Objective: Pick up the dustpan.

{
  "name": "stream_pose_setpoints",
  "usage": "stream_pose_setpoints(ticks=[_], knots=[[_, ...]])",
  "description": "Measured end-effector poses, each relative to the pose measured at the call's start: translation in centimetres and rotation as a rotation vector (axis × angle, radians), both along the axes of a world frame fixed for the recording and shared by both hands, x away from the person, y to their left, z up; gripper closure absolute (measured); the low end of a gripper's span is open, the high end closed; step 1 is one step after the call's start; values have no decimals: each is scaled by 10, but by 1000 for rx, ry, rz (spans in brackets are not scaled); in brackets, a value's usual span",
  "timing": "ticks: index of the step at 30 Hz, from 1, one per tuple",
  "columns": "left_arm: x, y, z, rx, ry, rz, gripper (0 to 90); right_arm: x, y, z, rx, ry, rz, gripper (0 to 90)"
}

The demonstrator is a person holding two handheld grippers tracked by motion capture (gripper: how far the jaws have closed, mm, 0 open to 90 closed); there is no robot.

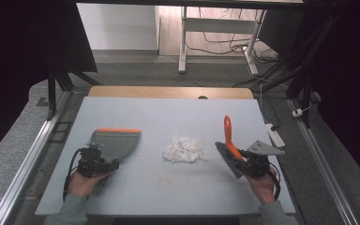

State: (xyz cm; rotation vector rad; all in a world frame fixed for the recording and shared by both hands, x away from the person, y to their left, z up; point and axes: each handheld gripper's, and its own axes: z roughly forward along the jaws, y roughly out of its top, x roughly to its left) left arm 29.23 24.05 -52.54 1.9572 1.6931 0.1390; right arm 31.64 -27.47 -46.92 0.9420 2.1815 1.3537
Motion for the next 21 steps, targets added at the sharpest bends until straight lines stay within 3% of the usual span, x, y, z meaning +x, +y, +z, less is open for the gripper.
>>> stream_pose_setpoints(ticks=[17,21], knots=[[1,2,-2,-49,-19,17,569,0,0,-1,-4,1,1,703],[1,6,-2,-58,-21,46,605,0,0,-1,-7,1,-1,703]])
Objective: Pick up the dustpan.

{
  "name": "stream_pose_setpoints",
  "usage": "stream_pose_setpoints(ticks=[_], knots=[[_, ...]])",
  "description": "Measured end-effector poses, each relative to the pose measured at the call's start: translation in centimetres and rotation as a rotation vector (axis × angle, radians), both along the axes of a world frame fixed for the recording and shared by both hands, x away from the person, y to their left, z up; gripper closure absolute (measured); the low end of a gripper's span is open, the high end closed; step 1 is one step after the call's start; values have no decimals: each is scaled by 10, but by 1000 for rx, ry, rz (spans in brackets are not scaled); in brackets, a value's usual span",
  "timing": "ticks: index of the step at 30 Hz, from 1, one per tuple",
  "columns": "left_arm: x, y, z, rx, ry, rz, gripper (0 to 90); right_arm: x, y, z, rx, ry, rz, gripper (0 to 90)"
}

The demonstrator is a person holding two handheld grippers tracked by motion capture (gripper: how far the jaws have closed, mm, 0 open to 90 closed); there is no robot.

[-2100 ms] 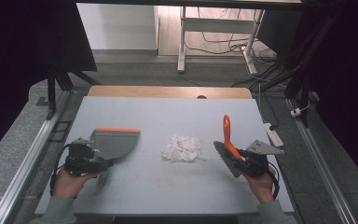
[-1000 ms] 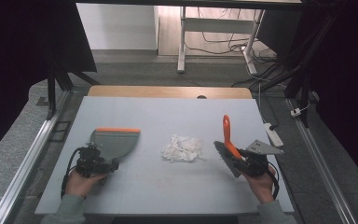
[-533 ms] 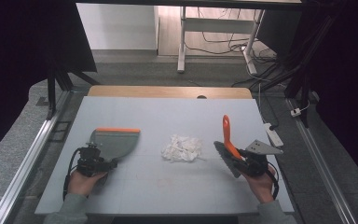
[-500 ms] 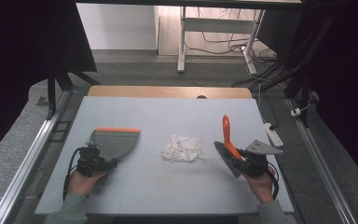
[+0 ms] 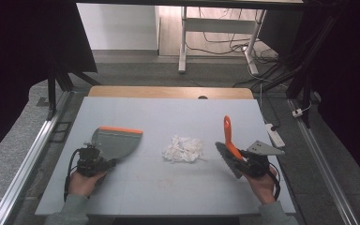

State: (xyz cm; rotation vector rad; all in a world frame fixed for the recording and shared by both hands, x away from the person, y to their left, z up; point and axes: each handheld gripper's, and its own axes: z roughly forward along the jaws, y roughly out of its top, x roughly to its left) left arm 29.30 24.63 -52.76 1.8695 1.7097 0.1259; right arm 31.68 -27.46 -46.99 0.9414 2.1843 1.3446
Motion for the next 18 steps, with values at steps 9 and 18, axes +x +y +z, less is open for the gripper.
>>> stream_pose_setpoints(ticks=[9,18], knots=[[-1,3,0,-12,-17,2,613,0,0,0,0,-3,1,703],[-2,6,1,-12,-43,-10,616,0,0,0,-3,-4,-2,703]])
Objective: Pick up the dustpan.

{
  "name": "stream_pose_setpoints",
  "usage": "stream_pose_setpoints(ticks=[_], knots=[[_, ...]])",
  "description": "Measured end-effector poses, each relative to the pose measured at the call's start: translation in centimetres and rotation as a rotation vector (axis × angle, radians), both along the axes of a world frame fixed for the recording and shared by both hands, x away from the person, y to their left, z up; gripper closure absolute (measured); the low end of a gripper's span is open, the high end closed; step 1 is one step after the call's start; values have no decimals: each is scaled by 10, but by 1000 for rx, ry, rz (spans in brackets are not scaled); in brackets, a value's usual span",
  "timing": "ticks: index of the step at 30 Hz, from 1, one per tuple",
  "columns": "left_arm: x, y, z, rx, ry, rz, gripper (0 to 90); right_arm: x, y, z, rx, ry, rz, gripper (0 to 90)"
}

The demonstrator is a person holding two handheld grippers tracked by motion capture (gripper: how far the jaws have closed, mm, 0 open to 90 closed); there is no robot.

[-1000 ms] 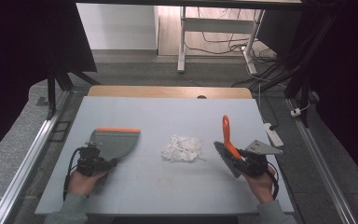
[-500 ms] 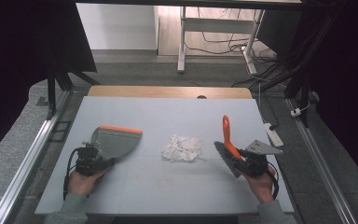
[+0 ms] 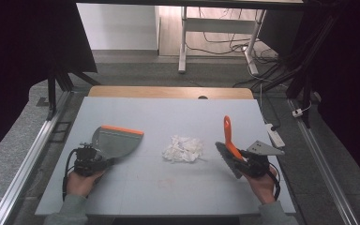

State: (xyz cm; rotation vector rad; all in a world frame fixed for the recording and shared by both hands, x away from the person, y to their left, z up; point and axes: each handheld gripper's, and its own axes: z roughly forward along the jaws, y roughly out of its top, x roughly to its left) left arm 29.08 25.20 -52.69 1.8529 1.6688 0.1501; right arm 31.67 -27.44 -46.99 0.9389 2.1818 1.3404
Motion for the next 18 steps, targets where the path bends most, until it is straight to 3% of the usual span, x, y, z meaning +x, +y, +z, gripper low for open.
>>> stream_pose_setpoints(ticks=[18], knots=[[-5,7,7,-19,-87,-28,616,0,0,1,4,-7,-2,703]])
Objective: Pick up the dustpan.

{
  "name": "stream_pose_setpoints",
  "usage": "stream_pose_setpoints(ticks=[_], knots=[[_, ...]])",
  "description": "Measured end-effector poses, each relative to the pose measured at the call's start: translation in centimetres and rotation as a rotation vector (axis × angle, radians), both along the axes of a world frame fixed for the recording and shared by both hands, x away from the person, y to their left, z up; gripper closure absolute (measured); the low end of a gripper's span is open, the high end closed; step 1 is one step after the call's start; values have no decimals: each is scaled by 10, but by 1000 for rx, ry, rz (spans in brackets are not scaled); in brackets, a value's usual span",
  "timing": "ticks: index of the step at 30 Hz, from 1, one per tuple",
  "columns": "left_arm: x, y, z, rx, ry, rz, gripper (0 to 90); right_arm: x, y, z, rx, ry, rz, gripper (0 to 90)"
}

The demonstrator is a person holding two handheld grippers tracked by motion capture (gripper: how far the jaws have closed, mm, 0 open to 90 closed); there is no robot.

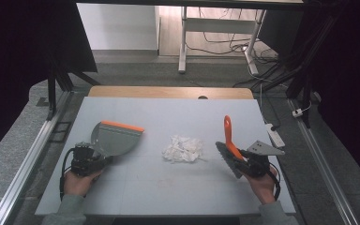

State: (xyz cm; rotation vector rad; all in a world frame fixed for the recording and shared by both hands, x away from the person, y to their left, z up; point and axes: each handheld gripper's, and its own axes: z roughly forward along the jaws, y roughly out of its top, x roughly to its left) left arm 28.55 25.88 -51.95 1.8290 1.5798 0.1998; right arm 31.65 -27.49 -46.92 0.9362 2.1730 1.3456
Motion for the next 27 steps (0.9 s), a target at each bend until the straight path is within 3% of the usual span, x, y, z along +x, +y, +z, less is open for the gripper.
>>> stream_pose_setpoints(ticks=[27], knots=[[-4,17,18,-42,-136,-128,616,2,4,2,40,1,-9,703]])
